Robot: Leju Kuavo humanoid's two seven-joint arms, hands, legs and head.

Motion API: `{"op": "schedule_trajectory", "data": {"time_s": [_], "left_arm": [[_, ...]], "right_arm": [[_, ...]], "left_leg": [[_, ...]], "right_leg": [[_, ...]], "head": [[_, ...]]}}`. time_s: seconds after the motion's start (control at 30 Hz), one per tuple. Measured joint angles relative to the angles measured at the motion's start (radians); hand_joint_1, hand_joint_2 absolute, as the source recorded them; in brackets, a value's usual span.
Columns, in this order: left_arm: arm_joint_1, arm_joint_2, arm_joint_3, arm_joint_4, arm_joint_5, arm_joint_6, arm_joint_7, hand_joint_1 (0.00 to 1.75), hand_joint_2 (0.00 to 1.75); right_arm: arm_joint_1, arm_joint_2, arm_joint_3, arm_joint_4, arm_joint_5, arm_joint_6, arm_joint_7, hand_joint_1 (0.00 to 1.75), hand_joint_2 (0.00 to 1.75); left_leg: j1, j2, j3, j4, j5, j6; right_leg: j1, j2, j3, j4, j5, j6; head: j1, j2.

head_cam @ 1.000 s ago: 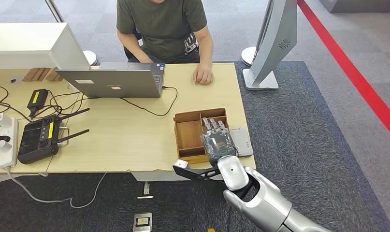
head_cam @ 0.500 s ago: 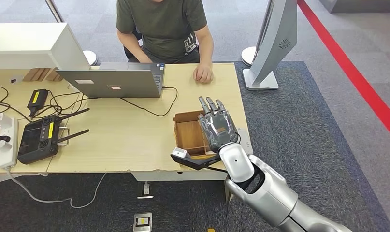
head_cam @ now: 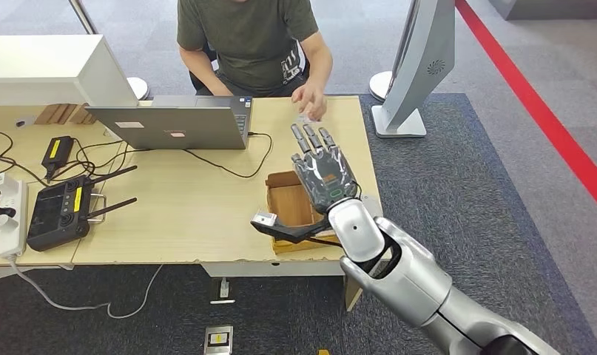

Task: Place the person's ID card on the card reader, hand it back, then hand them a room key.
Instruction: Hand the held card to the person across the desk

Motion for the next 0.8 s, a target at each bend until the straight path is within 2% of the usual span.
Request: {"op": "schedule_trajectory", "data": {"time_s": [0.3, 0.8], "left_arm": [[-0.001, 0.000, -0.001, 0.000, 0.006, 0.001, 0.006, 0.00, 0.00], [0.000, 0.000, -0.001, 0.000, 0.021, 0.003, 0.018, 0.00, 0.00]], "right_arm": [[-0.074, 0.057, 0.036, 0.060, -0.010, -0.016, -0.012, 1.75, 1.75], [-0.131, 0.122, 0.089, 0.163, -0.039, -0.026, 0.003, 1.75, 1.75]], "left_leg": [[0.000, 0.000, 0.000, 0.000, 0.000, 0.000], [0.000, 0.000, 0.000, 0.000, 0.000, 0.000]], "right_leg": [[0.000, 0.000, 0.000, 0.000, 0.000, 0.000], [0.000, 0.000, 0.000, 0.000, 0.000, 0.000]], "head": [[0.000, 0.000], [0.000, 0.000]]}}
